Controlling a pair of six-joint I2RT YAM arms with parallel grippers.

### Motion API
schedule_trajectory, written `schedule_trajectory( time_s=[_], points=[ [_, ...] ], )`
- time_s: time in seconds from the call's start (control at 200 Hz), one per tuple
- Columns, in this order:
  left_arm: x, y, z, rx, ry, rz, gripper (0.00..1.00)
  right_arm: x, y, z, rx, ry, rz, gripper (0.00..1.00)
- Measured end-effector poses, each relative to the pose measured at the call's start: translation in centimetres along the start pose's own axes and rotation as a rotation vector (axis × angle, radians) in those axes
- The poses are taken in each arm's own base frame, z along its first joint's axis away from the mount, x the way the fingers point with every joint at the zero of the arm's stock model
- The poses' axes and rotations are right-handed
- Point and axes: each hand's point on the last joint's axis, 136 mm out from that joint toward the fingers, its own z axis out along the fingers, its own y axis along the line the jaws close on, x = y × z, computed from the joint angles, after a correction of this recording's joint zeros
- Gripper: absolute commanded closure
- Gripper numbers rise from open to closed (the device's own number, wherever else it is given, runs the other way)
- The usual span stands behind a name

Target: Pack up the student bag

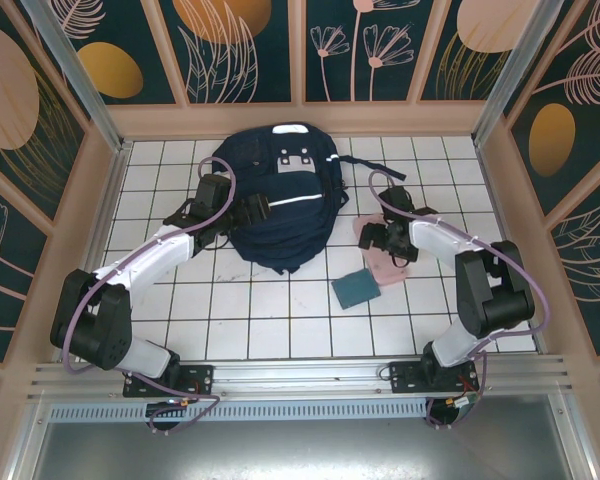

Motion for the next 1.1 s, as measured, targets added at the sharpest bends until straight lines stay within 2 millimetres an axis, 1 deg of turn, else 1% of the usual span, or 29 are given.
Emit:
schedule_trajectory(
  time_s=[0.085,0.15,0.25,0.31,0.445,0.565,0.7,0.765,0.855,0.935,0.97,1.01,1.095],
  points=[
    [0.1,0.0,0.1,-0.002,0.002,0.0,0.02,0.4,0.5,-0.4,0.031,-0.001,-0.054,0.01],
    [0.1,0.1,0.2,-0.004,0.006,0.0,0.02,0.2,1.0,-0.7,0.055,-0.011,-0.086,0.01],
    [0.2,0.1,0.2,-0.005,0.007,0.0,0.01,-1.1,1.7,-0.7,0.082,-0.039,-0.1,0.01],
    [0.2,0.2,0.2,-0.005,0.007,0.0,0.01,-1.9,1.5,-0.4,0.1,-0.05,-0.092,0.01],
    [0.2,0.2,0.2,-0.006,0.007,0.0,0.01,-3.0,0.0,0.2,0.122,-0.048,-0.039,0.01],
    [0.2,0.2,0.2,-0.006,0.007,0.0,0.01,-3.8,-1.2,0.7,0.106,-0.04,0.02,0.03],
    [0.2,0.2,0.2,-0.005,0.007,0.0,0.01,-5.8,-2.5,1.5,0.099,-0.056,0.106,0.05],
    [0.2,0.2,0.2,-0.005,0.007,0.0,0.01,-6.9,-3.7,1.7,0.104,-0.069,0.166,0.06],
    [0.2,0.2,0.2,-0.006,0.007,0.0,0.02,-8.2,-6.1,1.6,0.122,-0.088,0.258,0.05],
    [0.3,0.2,0.3,-0.007,0.009,0.001,0.01,-8.6,-7.8,1.4,0.147,-0.093,0.303,0.01],
    [0.4,0.3,0.3,-0.008,0.011,0.001,0.01,-8.5,-8.0,1.3,0.151,-0.09,0.304,0.01],
    [0.5,0.4,0.2,-0.01,0.013,0.0,0.02,-8.4,-7.8,0.9,0.146,-0.092,0.295,0.01],
    [0.9,0.6,0.2,-0.013,0.018,0.0,0.02,-7.7,-6.2,-0.6,0.111,-0.106,0.227,0.01]
  ],
)
